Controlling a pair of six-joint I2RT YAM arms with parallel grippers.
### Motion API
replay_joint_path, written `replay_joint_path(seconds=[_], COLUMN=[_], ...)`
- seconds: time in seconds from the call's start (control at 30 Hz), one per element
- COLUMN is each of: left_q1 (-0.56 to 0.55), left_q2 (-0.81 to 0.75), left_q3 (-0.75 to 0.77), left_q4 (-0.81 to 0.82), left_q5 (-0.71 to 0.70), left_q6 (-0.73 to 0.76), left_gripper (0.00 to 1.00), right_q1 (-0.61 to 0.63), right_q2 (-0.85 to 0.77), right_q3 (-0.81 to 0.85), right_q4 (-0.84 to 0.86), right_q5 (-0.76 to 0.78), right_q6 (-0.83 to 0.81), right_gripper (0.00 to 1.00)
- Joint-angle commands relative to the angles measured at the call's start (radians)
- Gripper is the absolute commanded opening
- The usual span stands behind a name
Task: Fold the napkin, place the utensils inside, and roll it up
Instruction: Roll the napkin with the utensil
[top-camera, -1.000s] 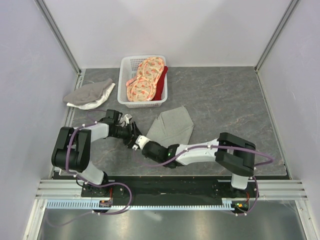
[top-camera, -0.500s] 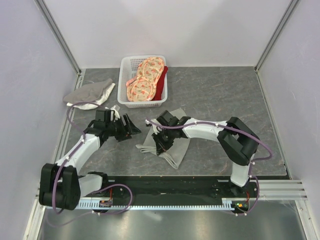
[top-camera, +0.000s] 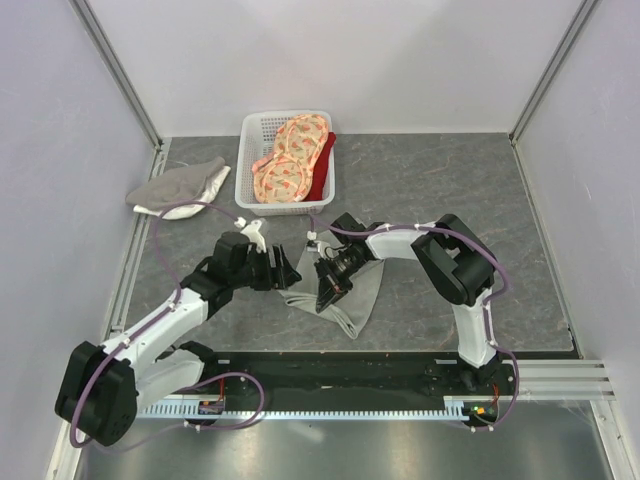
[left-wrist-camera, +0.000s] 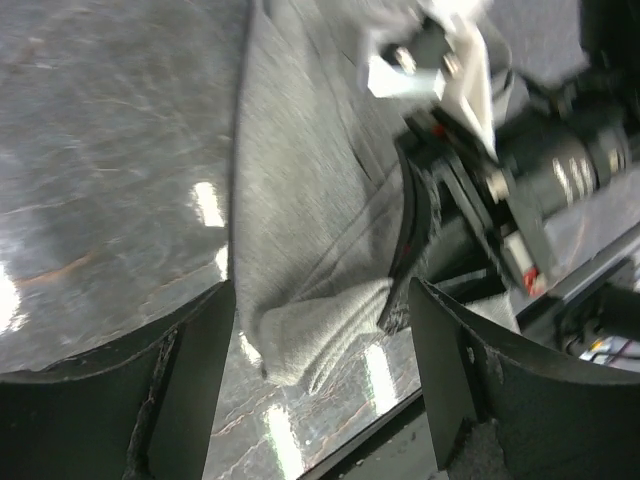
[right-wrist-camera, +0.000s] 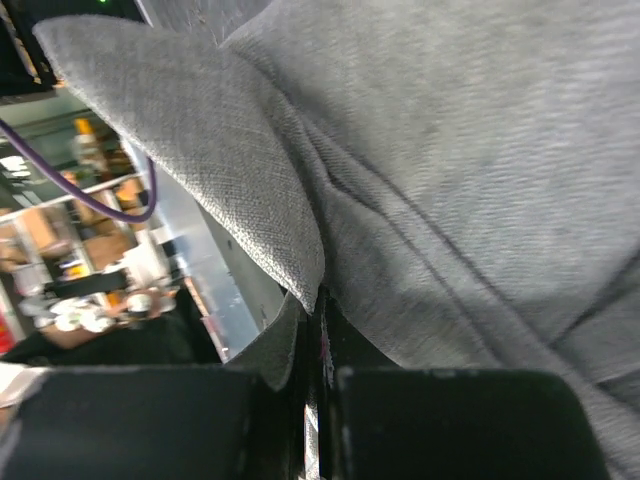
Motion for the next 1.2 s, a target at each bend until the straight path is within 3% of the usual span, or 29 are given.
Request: replay_joint_path(seconds=[0.0,0.3,0.47,0.7,1.17], left_q1=[-0.087,-0.138,-0.159,-0.178,-0.218], left_q2=[0.011,0.001,0.03,0.056,0.186], left_q3=[-0.054,-0.186,-0.215,-0.208,-0.111], left_q4=[0.191,0.421,0.471,0.472,0.369], left_q5=[-0.07,-0.064,-0.033,-0.031,-0.105], left_q6=[0.109,0.18,0.2,0.214,0.231], left_gripper=[0.77,0.78,0.78,0.77,0.56], right_q1=[-0.04,-0.081,-0.099,-0.116,-0.139], right_q2=[0.058,0.136,0.167,0.19,0.193], right_q3=[0.047,0.069,0.077,0.077,0.064], right_q4=[0.016,0.023,0.03,0.059,0.104], right_q5=[-0.141,-0.212,-0.241,-0.265,-0.272], right_q6=[0.011,0.006,0.014,0.043,0.081], right_gripper=[0.0,0.0,0.0,0.0,0.0])
